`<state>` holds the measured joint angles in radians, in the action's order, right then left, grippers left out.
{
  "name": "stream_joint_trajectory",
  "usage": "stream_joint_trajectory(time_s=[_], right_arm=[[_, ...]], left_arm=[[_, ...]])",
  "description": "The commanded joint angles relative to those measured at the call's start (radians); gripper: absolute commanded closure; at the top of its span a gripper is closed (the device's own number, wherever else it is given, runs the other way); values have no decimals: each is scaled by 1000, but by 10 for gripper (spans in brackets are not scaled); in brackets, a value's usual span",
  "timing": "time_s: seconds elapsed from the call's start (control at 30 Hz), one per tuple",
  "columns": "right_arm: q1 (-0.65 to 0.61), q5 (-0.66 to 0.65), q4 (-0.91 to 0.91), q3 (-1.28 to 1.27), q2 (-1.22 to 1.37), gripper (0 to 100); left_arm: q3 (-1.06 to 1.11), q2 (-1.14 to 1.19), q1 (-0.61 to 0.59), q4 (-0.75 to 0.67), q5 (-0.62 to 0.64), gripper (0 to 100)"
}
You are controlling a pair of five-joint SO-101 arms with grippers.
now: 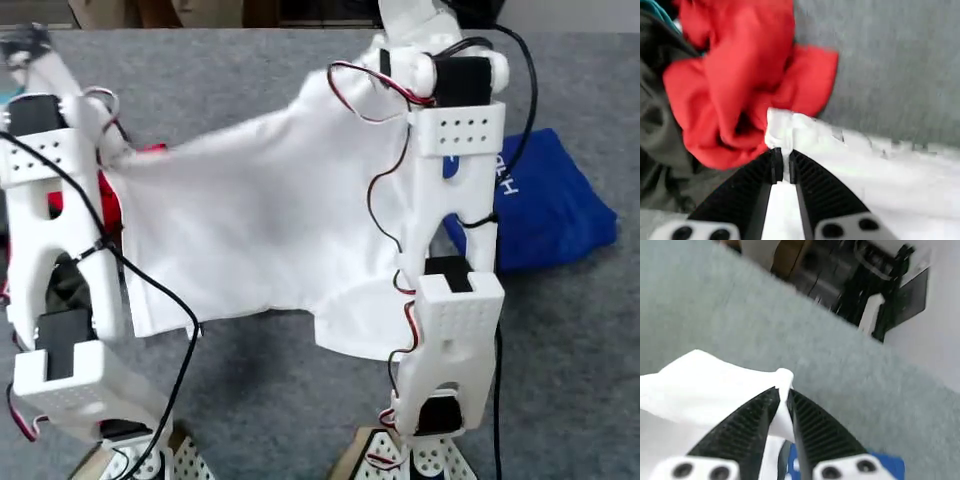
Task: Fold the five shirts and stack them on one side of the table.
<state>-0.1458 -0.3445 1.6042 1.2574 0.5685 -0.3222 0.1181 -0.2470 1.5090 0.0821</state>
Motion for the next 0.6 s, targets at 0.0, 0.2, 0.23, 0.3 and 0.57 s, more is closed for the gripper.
stream_joint_trajectory(time_s=[0.0, 0.2, 0.23, 0.3, 0.57], right_arm=[[-4, -37, 121, 90, -8, 996], [12, -75, 184, 119, -44, 996], [18, -78, 184, 90, -62, 996], [18, -101, 184, -1, -117, 996], [15, -140, 121, -616, -453, 996]], left_arm=[[-9, -10, 61, 74, -66, 982], [138, -15, 74, 71, -83, 982], [160, -15, 64, 71, -83, 982], [195, -15, 49, 52, -84, 982], [253, -15, 0, -9, -106, 982]])
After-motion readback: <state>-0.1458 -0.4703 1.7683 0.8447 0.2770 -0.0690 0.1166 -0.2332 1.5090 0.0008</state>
